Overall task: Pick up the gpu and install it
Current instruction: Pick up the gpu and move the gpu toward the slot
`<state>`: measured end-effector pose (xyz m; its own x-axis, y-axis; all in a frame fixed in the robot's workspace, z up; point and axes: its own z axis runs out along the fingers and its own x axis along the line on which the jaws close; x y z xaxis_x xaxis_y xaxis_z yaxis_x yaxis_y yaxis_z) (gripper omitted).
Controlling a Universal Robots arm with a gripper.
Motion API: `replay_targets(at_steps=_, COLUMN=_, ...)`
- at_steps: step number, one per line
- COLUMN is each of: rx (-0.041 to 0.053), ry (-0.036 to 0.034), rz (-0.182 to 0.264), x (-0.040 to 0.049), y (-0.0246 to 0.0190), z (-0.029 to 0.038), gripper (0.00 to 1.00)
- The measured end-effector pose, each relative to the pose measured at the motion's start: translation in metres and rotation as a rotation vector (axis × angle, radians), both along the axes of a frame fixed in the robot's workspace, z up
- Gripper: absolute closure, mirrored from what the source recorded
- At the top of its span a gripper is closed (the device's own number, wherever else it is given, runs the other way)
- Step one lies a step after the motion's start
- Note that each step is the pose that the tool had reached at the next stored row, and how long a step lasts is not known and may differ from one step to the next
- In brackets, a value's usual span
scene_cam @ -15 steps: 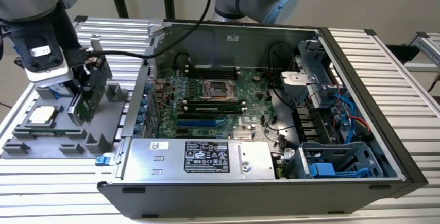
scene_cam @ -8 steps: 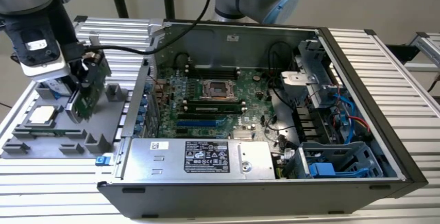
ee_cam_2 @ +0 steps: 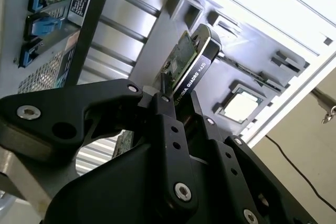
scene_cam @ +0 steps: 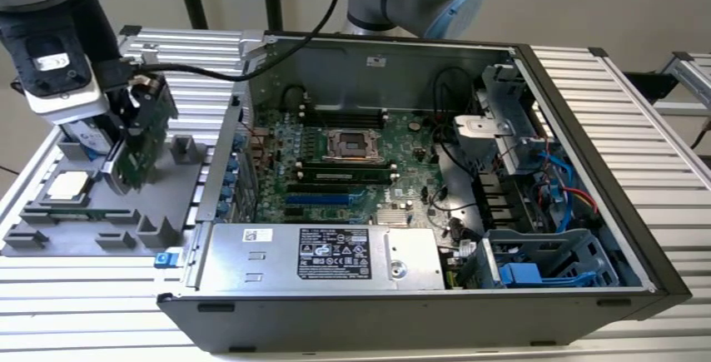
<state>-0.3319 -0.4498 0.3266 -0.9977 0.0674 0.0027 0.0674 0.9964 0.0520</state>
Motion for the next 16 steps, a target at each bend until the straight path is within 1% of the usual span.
replay_targets(at_steps=1, rx=0.0, ry=0.0, rz=0.0, x=0.0, y=0.0, z=0.0021, gripper=1.0)
replay_targets(at_steps=6, rx=-0.0001, ry=0.0001, rz=0.0, x=0.0, y=0.0, z=0.007, gripper=1.0)
replay_targets(at_steps=16, rx=0.0, ry=0.0, rz=0.0, x=0.0, y=0.0, z=0.0146, gripper=1.0)
